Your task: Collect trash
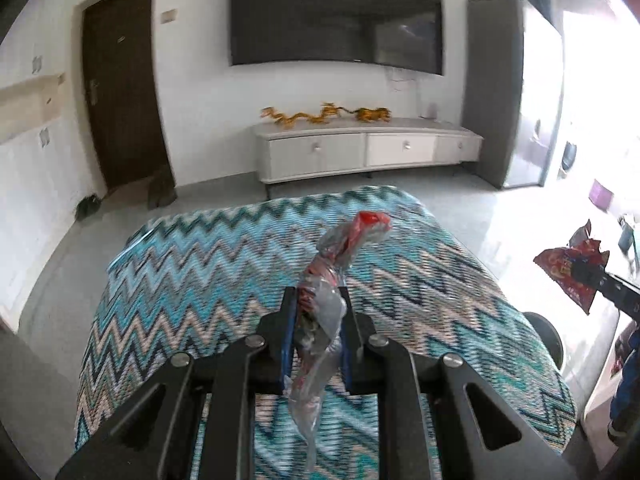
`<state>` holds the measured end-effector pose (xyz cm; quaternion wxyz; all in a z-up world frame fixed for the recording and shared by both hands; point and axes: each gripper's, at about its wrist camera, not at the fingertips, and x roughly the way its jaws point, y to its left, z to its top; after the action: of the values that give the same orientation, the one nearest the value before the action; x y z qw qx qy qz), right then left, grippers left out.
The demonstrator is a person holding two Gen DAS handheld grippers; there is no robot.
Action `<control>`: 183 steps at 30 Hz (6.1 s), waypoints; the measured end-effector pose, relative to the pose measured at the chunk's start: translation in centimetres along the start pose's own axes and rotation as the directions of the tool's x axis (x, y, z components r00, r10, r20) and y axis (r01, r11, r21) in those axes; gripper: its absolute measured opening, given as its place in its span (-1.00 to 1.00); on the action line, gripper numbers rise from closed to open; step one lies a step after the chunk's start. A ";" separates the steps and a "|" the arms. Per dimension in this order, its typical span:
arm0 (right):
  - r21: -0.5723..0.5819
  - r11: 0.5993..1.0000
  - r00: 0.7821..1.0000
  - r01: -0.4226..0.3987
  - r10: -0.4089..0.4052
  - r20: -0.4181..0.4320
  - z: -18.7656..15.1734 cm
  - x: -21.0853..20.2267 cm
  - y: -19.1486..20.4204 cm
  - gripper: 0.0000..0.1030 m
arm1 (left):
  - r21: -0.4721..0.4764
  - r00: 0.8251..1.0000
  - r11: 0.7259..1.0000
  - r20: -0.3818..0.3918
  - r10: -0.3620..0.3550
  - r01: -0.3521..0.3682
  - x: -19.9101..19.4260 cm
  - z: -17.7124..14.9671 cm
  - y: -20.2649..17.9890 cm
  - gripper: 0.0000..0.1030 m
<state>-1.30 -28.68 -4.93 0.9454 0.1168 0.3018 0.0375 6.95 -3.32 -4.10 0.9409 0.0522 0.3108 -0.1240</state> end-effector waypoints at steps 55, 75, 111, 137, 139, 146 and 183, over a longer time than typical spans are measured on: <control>0.263 0.879 0.917 0.398 -0.379 -0.124 -4.8 -0.3 -22.3 0.18 | 0.180 0.918 0.907 -0.196 -0.346 0.380 10.5 4.1 -29.6 0.12; -0.151 0.971 0.970 0.184 -0.155 0.187 6.9 -0.4 5.9 0.95 | -0.065 0.964 0.988 0.218 0.149 -0.138 -4.4 5.9 -1.8 0.51; -0.183 0.951 0.930 0.248 -0.181 0.319 6.4 -1.7 13.3 0.99 | -0.261 0.850 0.891 0.291 0.440 -0.372 -9.4 3.4 4.9 0.93; -0.170 0.944 0.912 0.284 -0.211 0.353 6.5 -3.5 12.8 0.99 | -0.249 0.838 0.887 0.305 0.453 -0.389 -10.4 3.0 3.6 0.99; -0.173 0.942 0.910 0.287 -0.212 0.358 6.4 -3.9 12.9 0.99 | -0.249 0.840 0.890 0.308 0.447 -0.382 -10.7 2.9 3.7 0.98; -0.182 0.939 0.900 0.291 -0.205 0.385 6.1 -5.6 13.5 0.99 | -0.258 0.837 0.895 0.331 0.435 -0.363 -12.6 2.6 3.7 0.98; -0.200 0.948 0.865 0.248 -0.123 0.487 3.7 -15.0 15.3 0.99 | -0.315 0.826 0.881 0.337 0.452 -0.354 -21.1 0.2 3.7 0.98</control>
<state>-11.42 -16.67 10.13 0.9963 -0.0304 0.0674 -0.0450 -8.35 4.50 8.74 0.9881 -0.0230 0.1057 0.1093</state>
